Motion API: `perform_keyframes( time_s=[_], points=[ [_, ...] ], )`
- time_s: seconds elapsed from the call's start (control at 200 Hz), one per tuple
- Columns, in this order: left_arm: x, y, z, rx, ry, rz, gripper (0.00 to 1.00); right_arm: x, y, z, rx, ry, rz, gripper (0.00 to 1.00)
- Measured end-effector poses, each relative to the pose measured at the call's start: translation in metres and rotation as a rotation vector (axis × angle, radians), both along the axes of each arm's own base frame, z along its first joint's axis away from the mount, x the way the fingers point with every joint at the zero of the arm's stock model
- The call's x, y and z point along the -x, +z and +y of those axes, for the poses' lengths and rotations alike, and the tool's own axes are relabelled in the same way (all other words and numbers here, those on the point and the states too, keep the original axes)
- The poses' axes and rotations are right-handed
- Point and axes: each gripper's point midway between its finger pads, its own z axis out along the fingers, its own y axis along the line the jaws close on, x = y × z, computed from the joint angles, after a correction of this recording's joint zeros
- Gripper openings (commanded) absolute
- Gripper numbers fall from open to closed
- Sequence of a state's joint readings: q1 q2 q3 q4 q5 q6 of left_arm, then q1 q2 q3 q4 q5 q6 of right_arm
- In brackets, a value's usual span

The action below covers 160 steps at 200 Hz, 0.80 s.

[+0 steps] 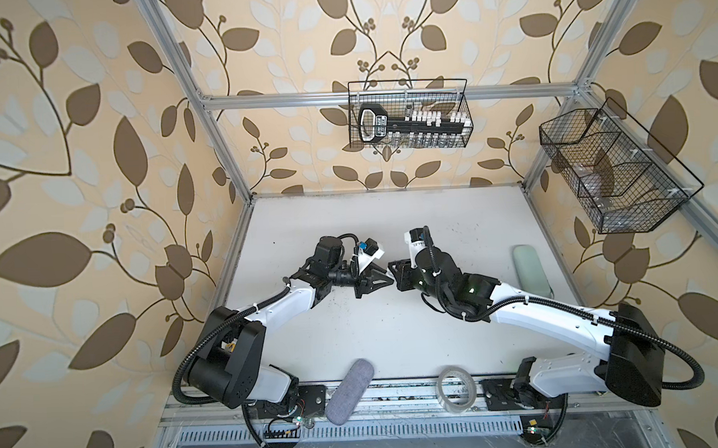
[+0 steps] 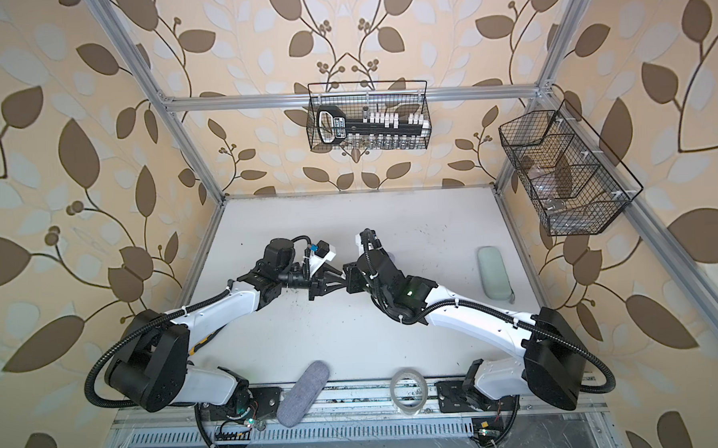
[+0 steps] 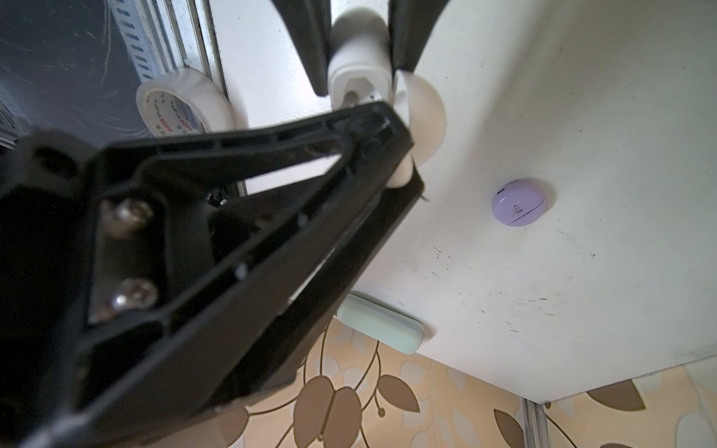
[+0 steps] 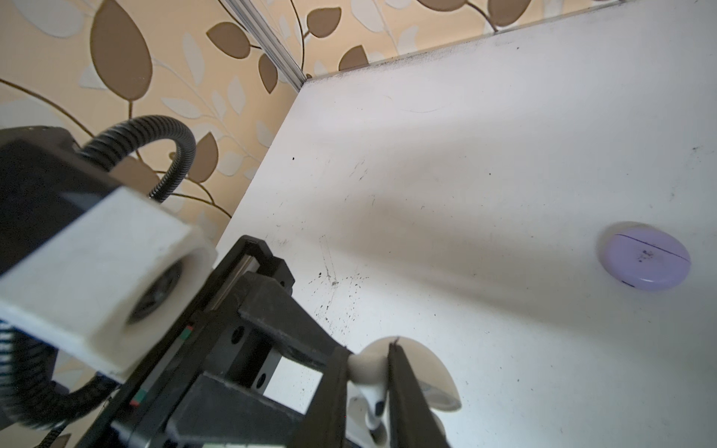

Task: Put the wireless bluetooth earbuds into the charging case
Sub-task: 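Lower the held earbud into the empty slot of the white case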

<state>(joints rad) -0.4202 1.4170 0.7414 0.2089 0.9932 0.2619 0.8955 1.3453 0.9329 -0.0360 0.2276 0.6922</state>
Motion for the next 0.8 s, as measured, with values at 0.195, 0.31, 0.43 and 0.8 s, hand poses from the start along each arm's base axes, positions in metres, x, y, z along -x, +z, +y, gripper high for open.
perform_keyframes(
  time_s=[0.195, 0.31, 0.43, 0.8],
  points=[
    [0.0003, -0.0007, 0.0002, -0.002, 0.001, 0.004, 0.08, 0.0009, -0.0044, -0.0010, 0.003, -0.002, 0.007, 0.19],
    [0.0003, -0.0007, 0.0002, -0.002, 0.001, 0.004, 0.08, 0.0009, -0.0045, -0.0011, 0.001, -0.003, 0.009, 0.19],
    [0.0003, -0.0007, 0.0002, -0.002, 0.001, 0.004, 0.08, 0.0009, -0.0045, -0.0011, 0.001, -0.003, 0.009, 0.19],
    [0.0003, -0.0007, 0.0002, -0.002, 0.001, 0.004, 0.08, 0.0017, -0.0045, -0.0001, -0.002, 0.002, 0.010, 0.19]
  ],
)
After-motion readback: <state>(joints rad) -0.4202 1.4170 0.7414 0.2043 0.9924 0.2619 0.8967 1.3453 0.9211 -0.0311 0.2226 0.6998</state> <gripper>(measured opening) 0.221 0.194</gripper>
